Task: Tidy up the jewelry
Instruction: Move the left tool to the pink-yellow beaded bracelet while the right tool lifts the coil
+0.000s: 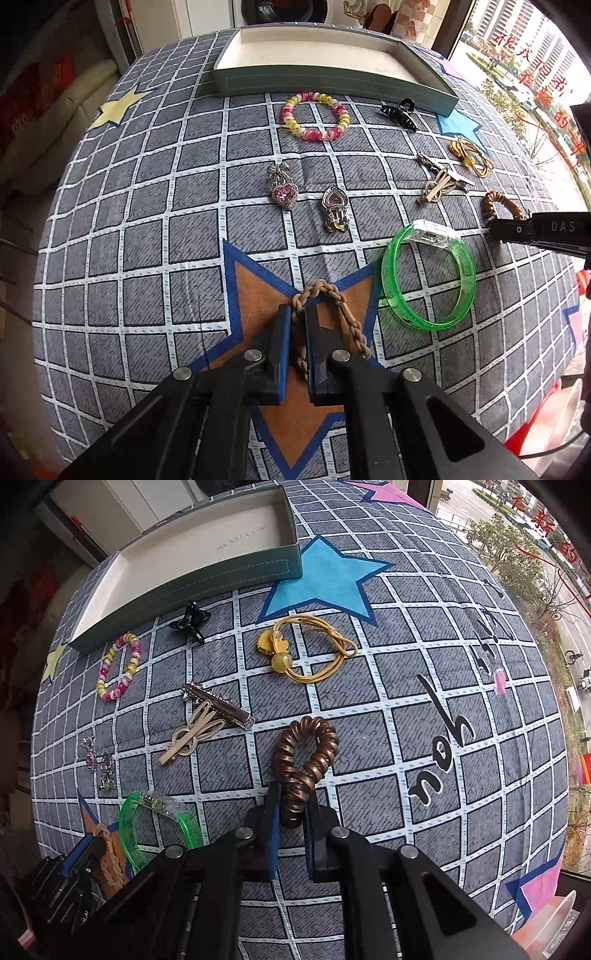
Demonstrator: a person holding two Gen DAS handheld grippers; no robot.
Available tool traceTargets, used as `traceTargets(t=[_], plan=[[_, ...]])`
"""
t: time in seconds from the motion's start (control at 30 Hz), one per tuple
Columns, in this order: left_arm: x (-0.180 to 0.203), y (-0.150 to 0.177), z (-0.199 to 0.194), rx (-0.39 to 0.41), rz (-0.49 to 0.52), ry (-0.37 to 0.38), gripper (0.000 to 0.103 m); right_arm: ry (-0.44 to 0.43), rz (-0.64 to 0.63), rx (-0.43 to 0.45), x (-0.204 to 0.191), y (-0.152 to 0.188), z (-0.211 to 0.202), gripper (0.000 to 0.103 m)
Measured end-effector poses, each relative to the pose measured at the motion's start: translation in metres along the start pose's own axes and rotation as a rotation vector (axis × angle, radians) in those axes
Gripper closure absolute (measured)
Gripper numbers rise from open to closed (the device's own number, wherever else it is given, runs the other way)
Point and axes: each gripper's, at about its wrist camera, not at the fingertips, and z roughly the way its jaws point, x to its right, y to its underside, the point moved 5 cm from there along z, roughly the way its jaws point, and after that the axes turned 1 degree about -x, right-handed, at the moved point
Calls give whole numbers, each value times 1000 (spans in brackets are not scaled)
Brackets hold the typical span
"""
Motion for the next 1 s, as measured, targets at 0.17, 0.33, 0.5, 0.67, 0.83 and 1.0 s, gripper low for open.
traceTargets(t=[0.17,0.33,0.5,0.67,0.83,1.0], plan=[[-21,-14,-14,14,-58,105,83,-51,35,20,9,-2,-13,91],[-25,-33,-31,52,-30,132,83,-95,72,46,13,-4,-29,91],[-26,-58,-47,103,-38,151,83,-139,68,75,10,-10,-43,91],[-25,-95,-62,154,-42,157,83,-184,28,113,14,-32,-64,91],[-27,-137,-73,200,-49,155,83,-217,-26,137,0,-77,-75,91],[-47,-150,-62,190,-118,61,83,-241,-79,148,-11,-114,-79,91]])
